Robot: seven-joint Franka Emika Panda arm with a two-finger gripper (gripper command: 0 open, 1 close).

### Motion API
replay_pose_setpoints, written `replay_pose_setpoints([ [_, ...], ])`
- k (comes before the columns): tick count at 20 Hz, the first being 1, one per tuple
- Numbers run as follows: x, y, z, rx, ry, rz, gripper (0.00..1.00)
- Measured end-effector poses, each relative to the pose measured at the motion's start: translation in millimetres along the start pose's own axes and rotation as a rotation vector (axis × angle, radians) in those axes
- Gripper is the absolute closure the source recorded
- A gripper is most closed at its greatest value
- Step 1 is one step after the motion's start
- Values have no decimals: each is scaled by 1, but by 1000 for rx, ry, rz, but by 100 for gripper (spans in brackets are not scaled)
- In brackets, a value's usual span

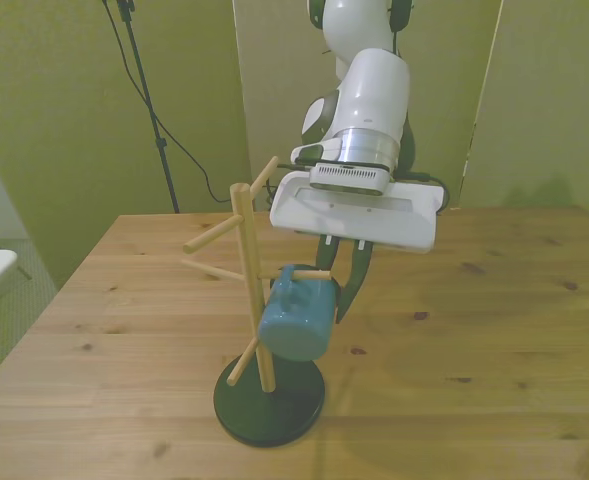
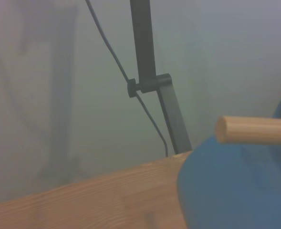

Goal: Unload the mug

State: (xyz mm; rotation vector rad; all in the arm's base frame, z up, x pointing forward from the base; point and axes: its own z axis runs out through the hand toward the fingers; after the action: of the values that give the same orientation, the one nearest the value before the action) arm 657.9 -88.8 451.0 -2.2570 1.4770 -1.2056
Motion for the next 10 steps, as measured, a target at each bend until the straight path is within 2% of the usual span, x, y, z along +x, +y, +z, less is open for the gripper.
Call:
replay_pose_setpoints([
  [10, -1, -6, -6, 14, -3, 5, 100],
])
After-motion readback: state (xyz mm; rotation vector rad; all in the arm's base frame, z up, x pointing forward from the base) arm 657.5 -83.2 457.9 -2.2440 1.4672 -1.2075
